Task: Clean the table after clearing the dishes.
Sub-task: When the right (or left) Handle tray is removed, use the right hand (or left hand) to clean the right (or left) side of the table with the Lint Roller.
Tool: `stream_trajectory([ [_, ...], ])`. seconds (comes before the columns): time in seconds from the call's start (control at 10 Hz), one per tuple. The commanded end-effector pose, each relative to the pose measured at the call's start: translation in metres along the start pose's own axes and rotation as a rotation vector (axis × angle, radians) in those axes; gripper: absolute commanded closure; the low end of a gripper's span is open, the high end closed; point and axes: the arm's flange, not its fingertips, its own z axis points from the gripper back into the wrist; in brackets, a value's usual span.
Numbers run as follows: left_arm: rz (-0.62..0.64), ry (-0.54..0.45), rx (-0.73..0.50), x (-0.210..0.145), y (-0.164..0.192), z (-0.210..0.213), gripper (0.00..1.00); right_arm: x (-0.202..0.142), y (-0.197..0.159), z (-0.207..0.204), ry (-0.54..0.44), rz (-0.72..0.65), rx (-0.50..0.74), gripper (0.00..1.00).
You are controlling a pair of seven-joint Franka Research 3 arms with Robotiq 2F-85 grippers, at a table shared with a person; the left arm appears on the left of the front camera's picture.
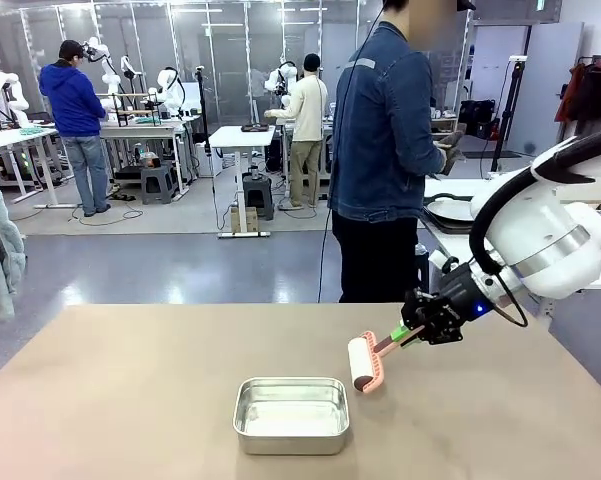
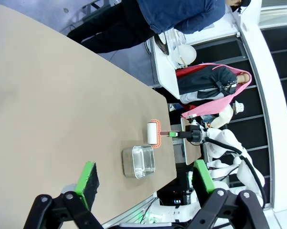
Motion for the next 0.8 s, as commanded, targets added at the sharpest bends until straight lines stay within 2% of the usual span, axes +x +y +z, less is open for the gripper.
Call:
stream_trajectory([
  [0.0,0.015,-0.002,-0.008,-0.001,-0.003,0.003,0.0,0.011,-0.007,-0.008,0.003,0.025,0.045,0.79],
  [0.3,0.015,-0.002,-0.008,-0.001,-0.003,0.003,0.0,0.016,-0.029,-0.018,0.029,-0.02,0.059,0.79],
  [0.7,0.015,-0.002,-0.008,-0.001,-0.003,0.003,0.0,0.011,-0.099,-0.009,0.064,-0.112,0.034,0.79],
])
